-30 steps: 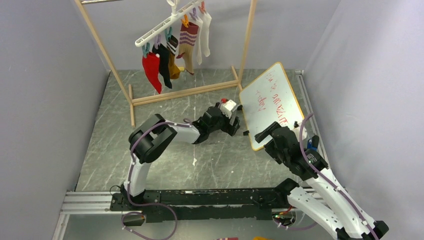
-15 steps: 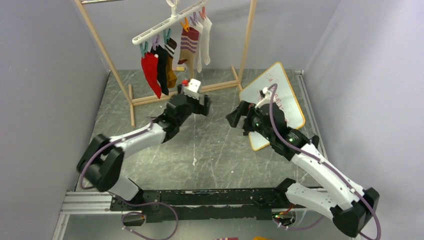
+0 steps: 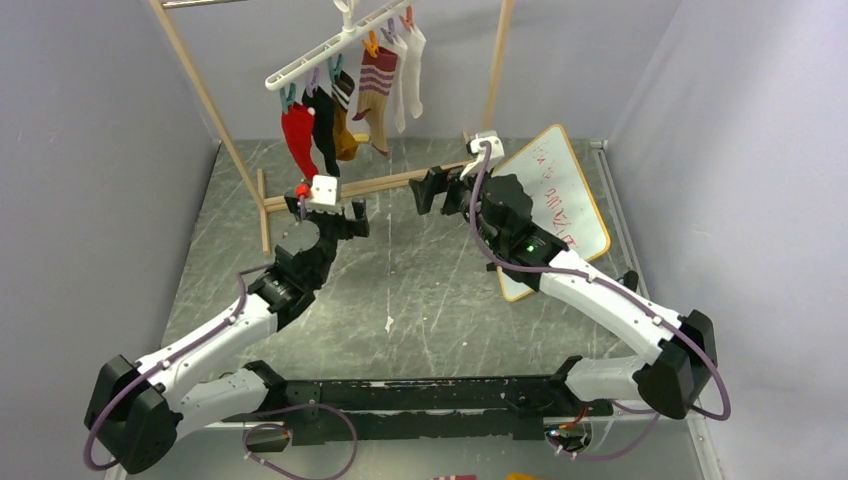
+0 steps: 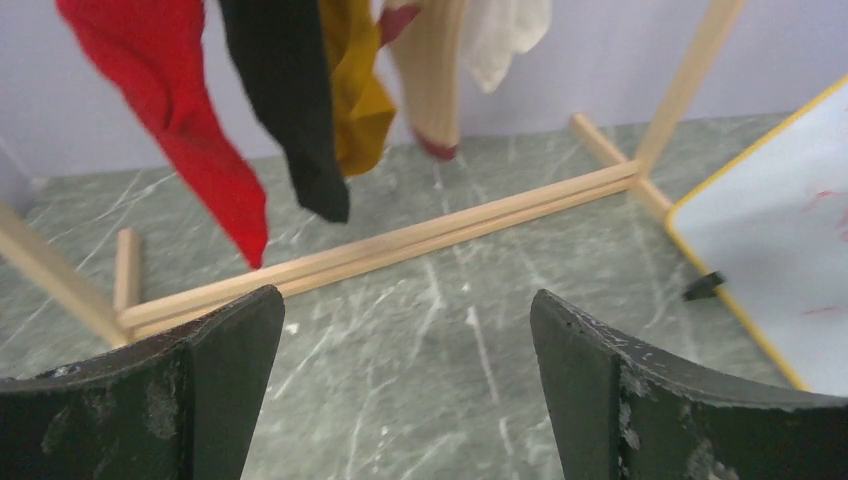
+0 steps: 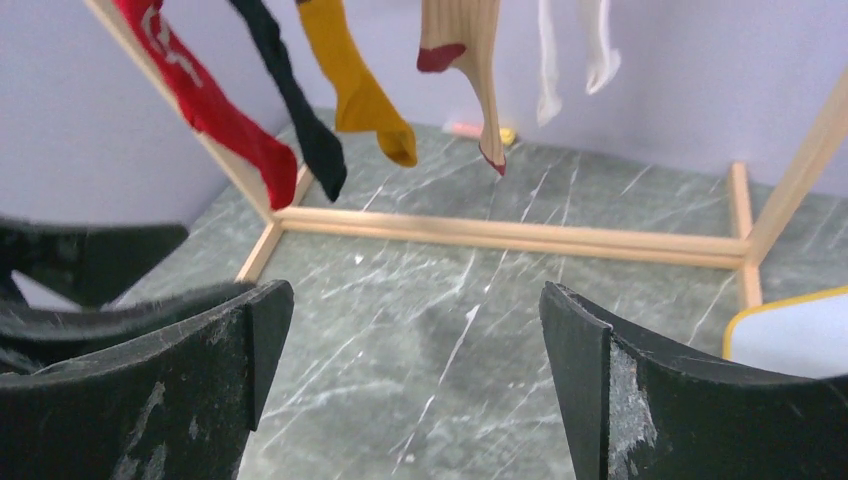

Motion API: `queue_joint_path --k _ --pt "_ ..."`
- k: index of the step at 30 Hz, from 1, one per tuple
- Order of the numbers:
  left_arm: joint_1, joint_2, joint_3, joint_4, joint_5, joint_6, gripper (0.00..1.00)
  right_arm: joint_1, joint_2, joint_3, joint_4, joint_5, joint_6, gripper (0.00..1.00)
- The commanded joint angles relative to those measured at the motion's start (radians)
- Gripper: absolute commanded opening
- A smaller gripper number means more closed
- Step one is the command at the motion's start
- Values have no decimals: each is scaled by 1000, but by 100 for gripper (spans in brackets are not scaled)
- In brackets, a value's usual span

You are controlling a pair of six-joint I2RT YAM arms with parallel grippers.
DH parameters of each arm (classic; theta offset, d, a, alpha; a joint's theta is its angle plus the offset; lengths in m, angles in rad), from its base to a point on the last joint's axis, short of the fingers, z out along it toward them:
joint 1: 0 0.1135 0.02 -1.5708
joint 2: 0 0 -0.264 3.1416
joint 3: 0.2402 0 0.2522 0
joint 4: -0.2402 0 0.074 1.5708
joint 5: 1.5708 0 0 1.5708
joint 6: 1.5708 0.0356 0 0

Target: Remove the socks clipped to the hanger

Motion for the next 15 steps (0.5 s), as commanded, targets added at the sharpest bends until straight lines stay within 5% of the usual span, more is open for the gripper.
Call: queue_joint_path --k 1,8,15 --pt "20 11 -52 18 -146 47 98 -52 36 25 181 -45 -72 100" --pt "270 38 -99 61 66 -51 98 -82 164 129 176 -150 -102 100" --pt "380 99 -52 117 178 -67 98 -120 206 134 211 -227 -100 100"
